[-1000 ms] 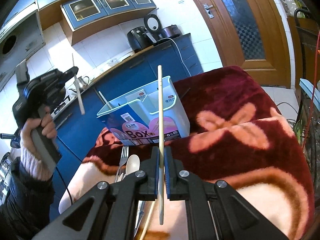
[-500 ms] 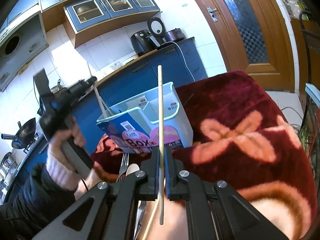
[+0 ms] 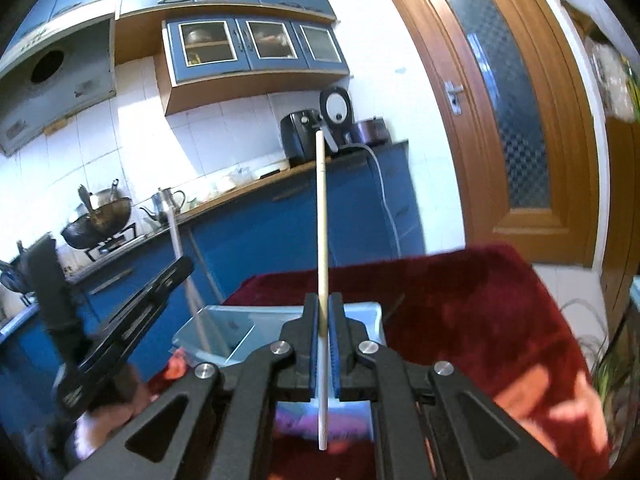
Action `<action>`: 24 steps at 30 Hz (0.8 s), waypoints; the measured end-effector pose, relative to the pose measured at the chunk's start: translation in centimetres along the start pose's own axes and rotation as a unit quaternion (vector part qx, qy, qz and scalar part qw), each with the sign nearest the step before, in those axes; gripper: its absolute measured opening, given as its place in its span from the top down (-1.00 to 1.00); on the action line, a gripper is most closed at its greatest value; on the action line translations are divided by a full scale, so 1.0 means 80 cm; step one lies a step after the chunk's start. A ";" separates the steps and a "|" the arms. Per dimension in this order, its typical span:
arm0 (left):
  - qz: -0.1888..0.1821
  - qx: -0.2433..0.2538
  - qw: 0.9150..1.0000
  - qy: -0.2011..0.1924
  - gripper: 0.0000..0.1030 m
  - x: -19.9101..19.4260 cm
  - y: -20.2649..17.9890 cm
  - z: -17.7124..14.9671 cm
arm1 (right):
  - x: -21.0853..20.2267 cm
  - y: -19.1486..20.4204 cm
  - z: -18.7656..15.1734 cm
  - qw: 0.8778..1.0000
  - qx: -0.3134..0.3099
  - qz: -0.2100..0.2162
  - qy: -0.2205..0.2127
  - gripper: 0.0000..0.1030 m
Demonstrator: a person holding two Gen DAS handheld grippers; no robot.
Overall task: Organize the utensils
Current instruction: 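Lift the white stick over the box with the left tool while the right tool carries the chopstick there, then open the left tool to drop the stick while the right tool releases the chopstick into the box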
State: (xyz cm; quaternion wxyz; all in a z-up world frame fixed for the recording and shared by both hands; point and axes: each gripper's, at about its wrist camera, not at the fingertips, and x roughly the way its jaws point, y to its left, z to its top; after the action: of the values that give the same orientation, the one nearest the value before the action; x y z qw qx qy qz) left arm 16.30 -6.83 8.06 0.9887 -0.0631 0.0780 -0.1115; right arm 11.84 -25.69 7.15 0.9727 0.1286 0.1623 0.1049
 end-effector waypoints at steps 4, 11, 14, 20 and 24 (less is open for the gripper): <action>-0.002 -0.008 1.000 0.009 0.91 0.005 0.005 -0.007 | 0.021 0.002 0.000 0.999 -0.020 -0.013 -0.024 0.88; -0.003 -0.012 1.000 0.023 0.91 0.012 0.008 -0.013 | 0.035 -0.002 -0.014 0.999 -0.032 -0.020 -0.026 0.88; -0.014 -0.011 0.999 0.038 0.84 0.016 0.004 -0.016 | 0.029 -0.001 -0.018 0.999 -0.036 -0.024 -0.026 0.87; -0.022 -0.005 0.999 0.037 0.33 0.008 -0.003 -0.013 | 0.015 -0.001 -0.012 0.999 -0.027 -0.029 -0.032 0.54; -0.032 0.003 0.999 0.037 0.32 -0.002 -0.009 -0.007 | 0.010 0.002 -0.010 0.999 -0.029 -0.030 -0.030 0.53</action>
State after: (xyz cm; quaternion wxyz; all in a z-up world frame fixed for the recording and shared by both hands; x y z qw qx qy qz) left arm 15.93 -7.57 7.65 0.9812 -0.0588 0.1125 -0.1454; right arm 12.30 -25.21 6.25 0.9831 0.0990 0.1338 0.0765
